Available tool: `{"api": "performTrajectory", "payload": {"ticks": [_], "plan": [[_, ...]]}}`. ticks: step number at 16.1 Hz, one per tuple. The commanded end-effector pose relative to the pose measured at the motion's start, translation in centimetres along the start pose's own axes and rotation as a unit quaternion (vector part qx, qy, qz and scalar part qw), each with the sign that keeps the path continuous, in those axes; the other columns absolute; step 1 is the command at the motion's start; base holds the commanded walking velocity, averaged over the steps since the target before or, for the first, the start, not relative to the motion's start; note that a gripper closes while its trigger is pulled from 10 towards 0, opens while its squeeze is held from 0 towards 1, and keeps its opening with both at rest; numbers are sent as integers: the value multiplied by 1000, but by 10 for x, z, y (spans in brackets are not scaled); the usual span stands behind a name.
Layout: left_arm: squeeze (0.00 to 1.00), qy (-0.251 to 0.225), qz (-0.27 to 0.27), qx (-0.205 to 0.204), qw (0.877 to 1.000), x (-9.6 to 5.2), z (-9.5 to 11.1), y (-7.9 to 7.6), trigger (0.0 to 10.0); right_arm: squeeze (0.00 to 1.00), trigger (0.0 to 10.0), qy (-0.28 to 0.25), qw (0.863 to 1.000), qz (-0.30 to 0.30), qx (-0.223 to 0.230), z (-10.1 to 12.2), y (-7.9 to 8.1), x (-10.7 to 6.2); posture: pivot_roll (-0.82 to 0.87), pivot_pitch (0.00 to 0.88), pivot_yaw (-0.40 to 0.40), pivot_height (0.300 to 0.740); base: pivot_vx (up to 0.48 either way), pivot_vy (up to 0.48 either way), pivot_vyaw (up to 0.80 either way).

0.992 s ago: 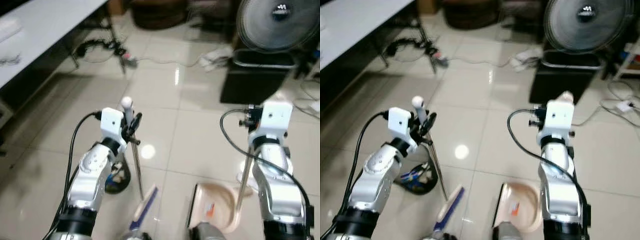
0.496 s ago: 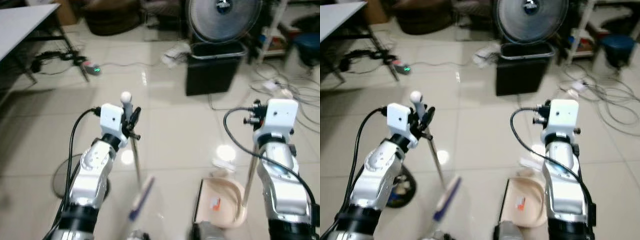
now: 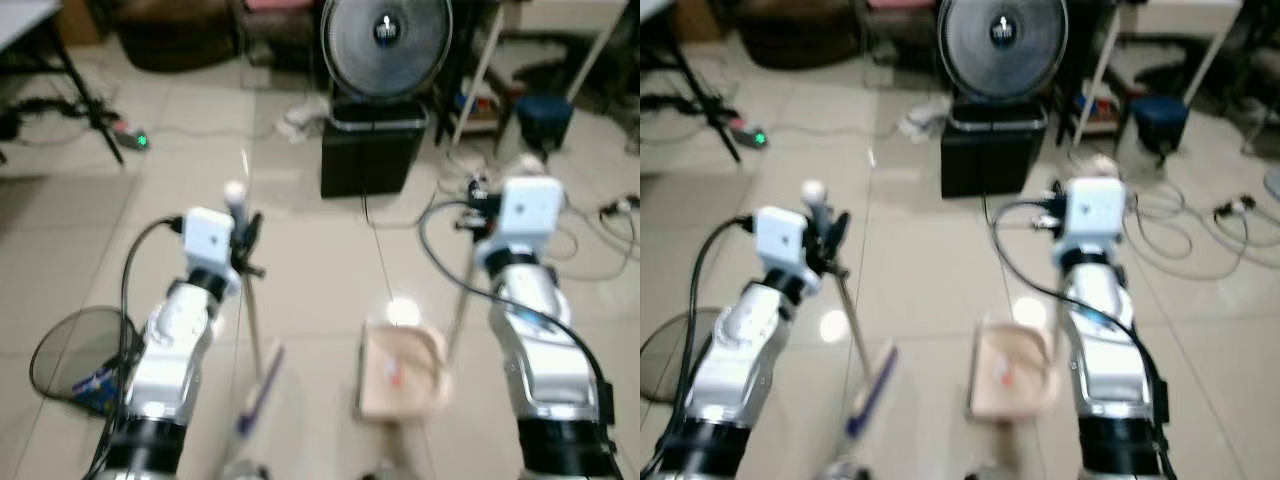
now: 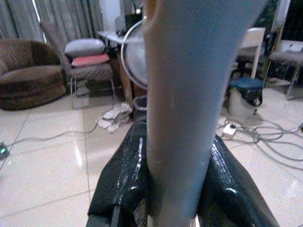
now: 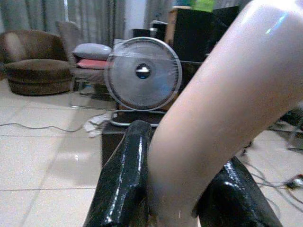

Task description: Sweep floor

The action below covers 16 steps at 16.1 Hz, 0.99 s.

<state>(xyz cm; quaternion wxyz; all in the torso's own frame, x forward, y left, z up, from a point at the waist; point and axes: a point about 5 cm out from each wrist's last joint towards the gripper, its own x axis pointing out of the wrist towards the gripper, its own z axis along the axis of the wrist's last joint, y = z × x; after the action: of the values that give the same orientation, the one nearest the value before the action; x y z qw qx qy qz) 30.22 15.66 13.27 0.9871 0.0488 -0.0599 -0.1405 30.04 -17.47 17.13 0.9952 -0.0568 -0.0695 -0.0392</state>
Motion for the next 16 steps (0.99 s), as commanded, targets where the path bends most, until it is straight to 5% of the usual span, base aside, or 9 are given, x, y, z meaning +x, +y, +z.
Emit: {"api": "performTrajectory", "payload": {"ticks": [1, 7, 11, 16], "plan": [[0, -18, -3, 26, 999, 1, 10, 4, 10000, 0, 10000, -10, 1000, -6, 6, 3, 0, 1, -17, 82, -1, 740, 0, -435, 0], [0, -17, -41, 24, 999, 13, 14, -2, 10000, 0, 10000, -11, 999, -29, 15, -1, -6, -9, -39, 100, 66, 740, 0, -421, 0], [0, 8, -45, -4, 999, 13, 7, -3, 10000, 0, 10000, -10, 999, -31, 16, 0, -5, -11, -50, 112, 76, 740, 0, 360, 0], [0, -10, -39, -8, 999, 16, 12, -4, 10000, 0, 10000, -4, 999, -43, 29, -2, -12, -12, -51, 121, 67, 740, 0, 0, -100]]}}
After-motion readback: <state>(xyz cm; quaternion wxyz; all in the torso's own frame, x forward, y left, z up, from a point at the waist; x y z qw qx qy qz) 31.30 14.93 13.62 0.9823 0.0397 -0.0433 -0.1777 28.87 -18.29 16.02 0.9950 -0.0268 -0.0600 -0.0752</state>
